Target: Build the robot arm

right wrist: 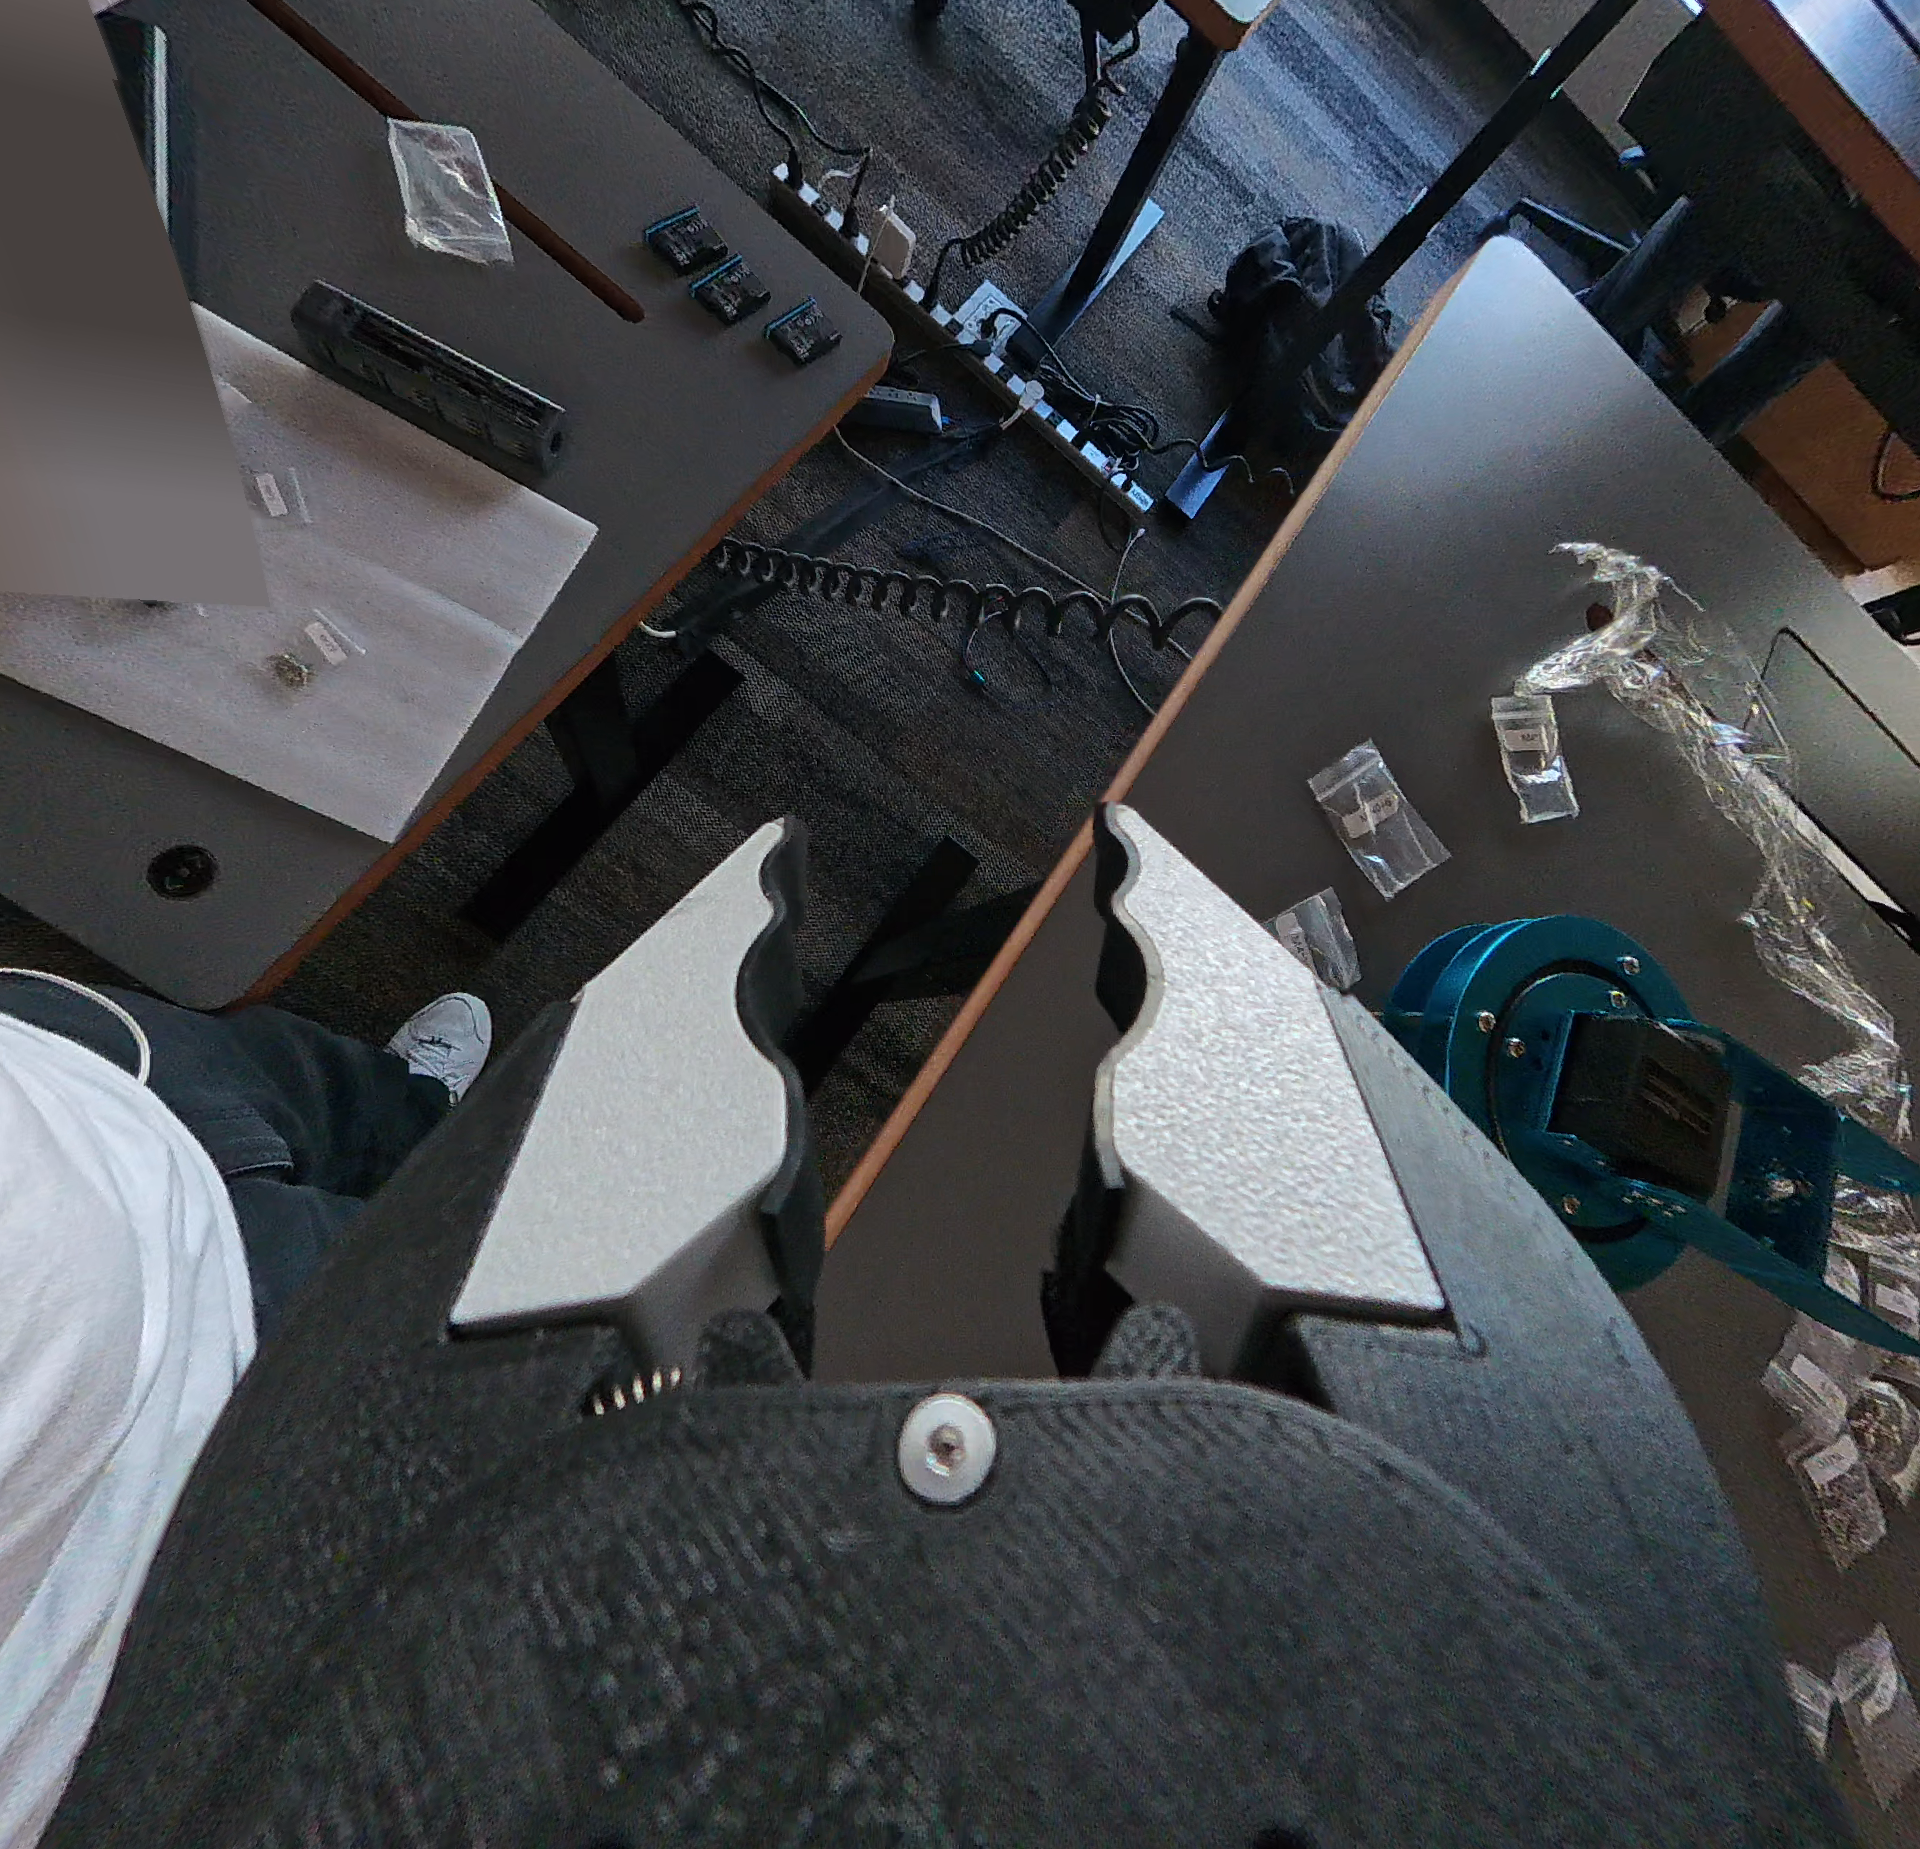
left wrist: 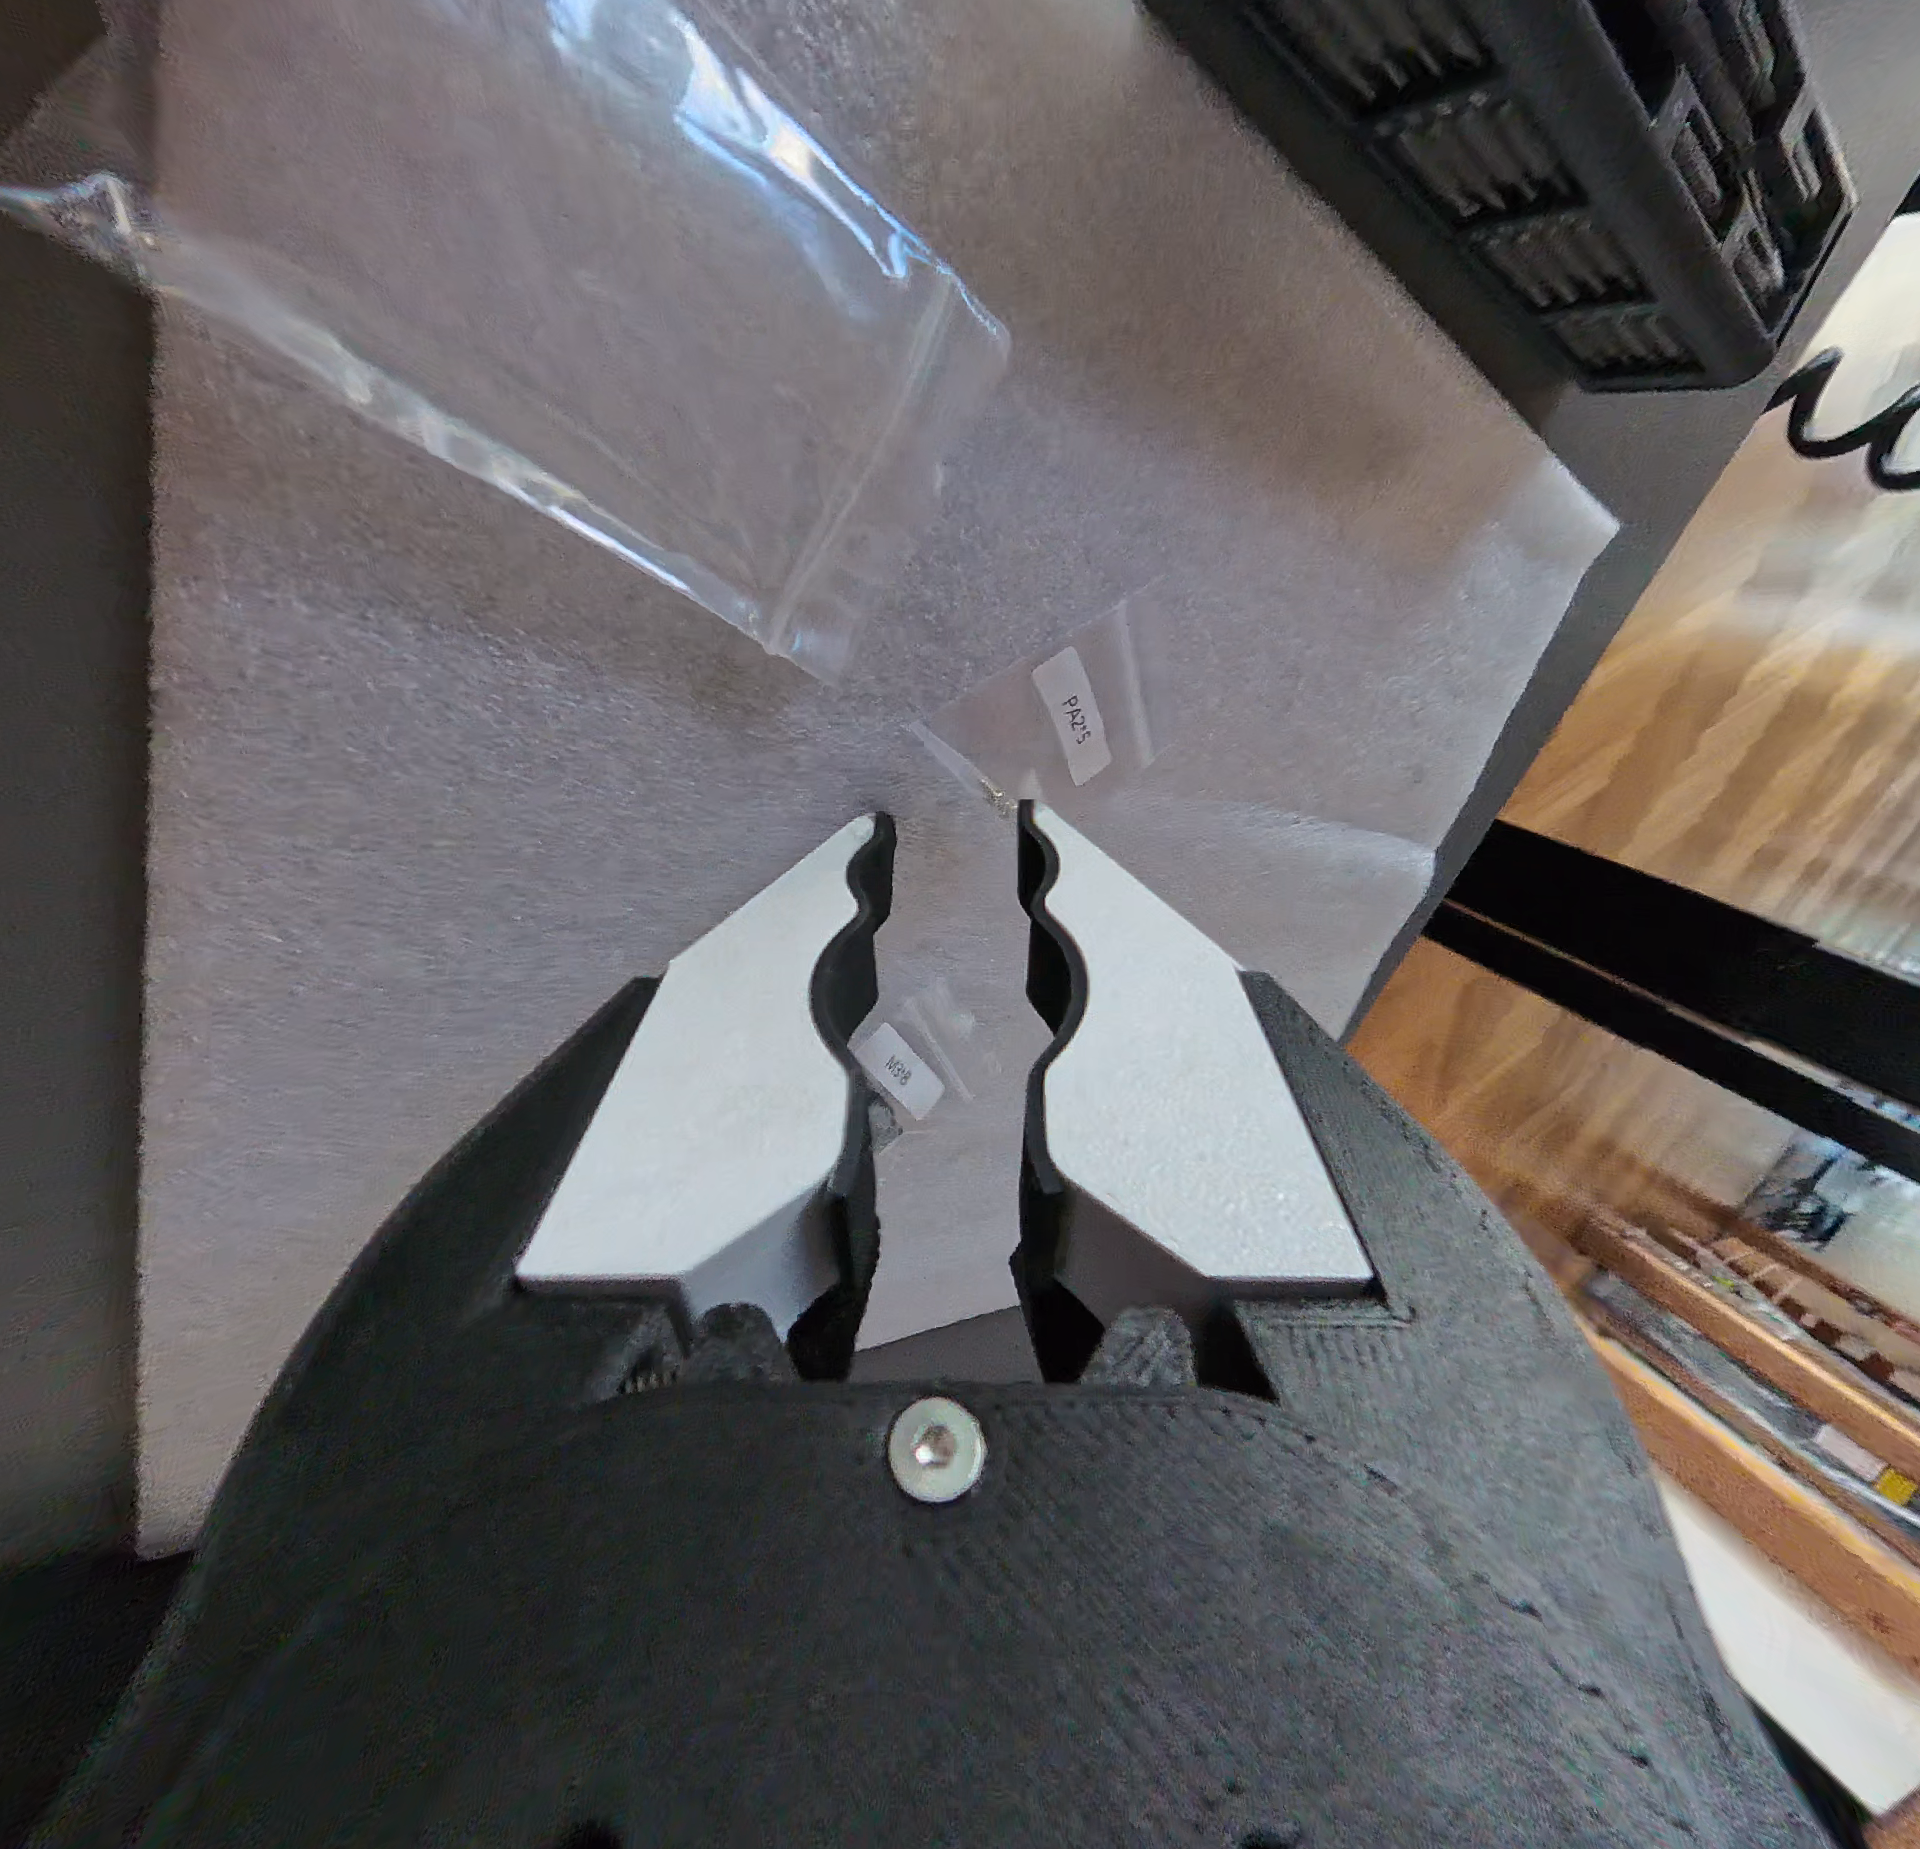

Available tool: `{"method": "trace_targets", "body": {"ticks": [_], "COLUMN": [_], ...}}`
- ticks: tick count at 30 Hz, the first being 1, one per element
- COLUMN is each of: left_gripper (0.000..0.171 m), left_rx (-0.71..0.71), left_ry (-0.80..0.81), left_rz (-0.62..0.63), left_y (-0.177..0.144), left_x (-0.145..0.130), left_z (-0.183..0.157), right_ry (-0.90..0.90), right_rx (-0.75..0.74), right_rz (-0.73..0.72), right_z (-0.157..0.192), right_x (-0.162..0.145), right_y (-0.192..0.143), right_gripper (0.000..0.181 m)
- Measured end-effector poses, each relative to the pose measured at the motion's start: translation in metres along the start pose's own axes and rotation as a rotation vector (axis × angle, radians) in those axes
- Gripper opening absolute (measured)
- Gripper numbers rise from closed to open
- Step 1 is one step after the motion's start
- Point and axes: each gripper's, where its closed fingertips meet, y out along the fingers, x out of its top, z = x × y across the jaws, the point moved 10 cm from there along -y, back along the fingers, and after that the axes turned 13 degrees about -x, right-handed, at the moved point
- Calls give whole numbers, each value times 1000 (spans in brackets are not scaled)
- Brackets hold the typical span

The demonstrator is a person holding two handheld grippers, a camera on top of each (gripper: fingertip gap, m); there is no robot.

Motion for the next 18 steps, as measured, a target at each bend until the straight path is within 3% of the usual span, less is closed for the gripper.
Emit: {"method": "trace_targets", "body": {"ticks": [11, 15, 18], "left_gripper": [37, 8, 9], "left_rx": [77, 224, 235], "left_ry": [-44, 38, 63], "left_rz": [15, 65, 84], "left_y": [7, 11, 11], "left_x": [11, 15, 14], "left_z": [-14, -13, -16], "right_ry": [-116, -117, -127], "right_rx": [-5, -6, -22], "right_rz": [99, 84, 91], "right_z": [28, 29, 26], "right_x": [5, 4, 0], "right_y": [-5, -10, -13], "right_gripper": [55, 54, 53]}}
